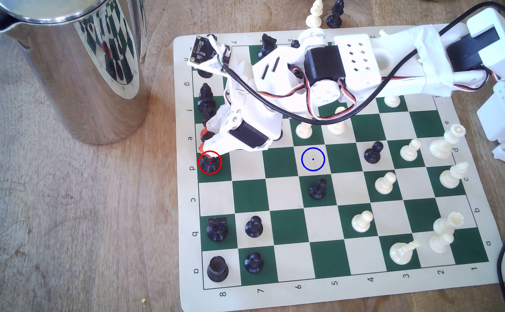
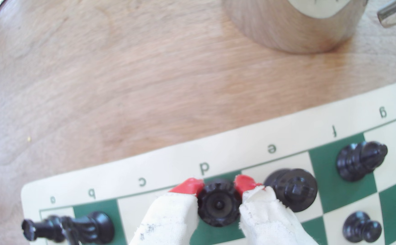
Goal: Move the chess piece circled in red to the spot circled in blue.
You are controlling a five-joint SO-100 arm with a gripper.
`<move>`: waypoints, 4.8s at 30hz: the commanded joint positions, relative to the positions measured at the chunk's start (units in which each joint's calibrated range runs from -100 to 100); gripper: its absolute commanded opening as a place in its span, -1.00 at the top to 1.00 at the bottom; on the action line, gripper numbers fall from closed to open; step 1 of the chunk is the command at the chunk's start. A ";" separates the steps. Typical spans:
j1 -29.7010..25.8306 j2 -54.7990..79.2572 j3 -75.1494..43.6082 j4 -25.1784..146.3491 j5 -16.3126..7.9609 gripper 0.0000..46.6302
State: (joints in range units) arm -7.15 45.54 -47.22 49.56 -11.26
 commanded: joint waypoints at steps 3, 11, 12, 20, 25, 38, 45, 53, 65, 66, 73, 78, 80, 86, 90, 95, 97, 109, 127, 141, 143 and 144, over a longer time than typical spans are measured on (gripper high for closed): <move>-0.55 -1.91 -6.72 -1.32 -0.20 0.98; -0.79 -6.91 -7.18 -1.08 -0.73 0.98; -0.86 -7.76 -7.18 -0.67 -0.78 0.98; -1.33 -16.85 -7.18 3.84 -1.22 0.98; -0.79 -21.43 -6.63 7.85 -1.22 0.98; -1.88 -46.90 28.09 3.10 -1.47 0.99; -1.41 -57.00 48.13 -3.45 -1.47 0.99; -0.63 -63.20 64.63 -9.35 -1.42 0.99; 0.39 -66.25 81.13 -17.13 -1.47 0.99; 0.23 -66.59 82.31 -17.54 -1.51 0.99; 0.70 -67.35 87.38 -20.16 -1.76 0.99; 0.47 -66.93 89.74 -21.55 -1.76 0.99; 0.31 -66.76 90.56 -22.04 -1.76 0.99; -0.47 -64.89 92.64 -24.34 -1.76 0.99; -0.79 -63.62 92.73 -24.99 -1.76 0.99; -1.10 -61.84 92.73 -25.32 -1.76 0.99; -1.10 -61.33 92.73 -25.32 -1.76 0.99; -1.18 -59.21 92.64 -26.14 -1.42 0.99; -1.72 -58.44 92.01 -24.09 -0.88 0.52; -2.27 -58.36 92.01 -22.37 -0.68 0.27; -2.27 -58.36 92.01 -21.88 -0.59 0.27; -2.27 -58.36 92.01 -21.55 -0.54 0.27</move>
State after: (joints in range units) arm -9.07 -12.27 46.32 27.17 -12.14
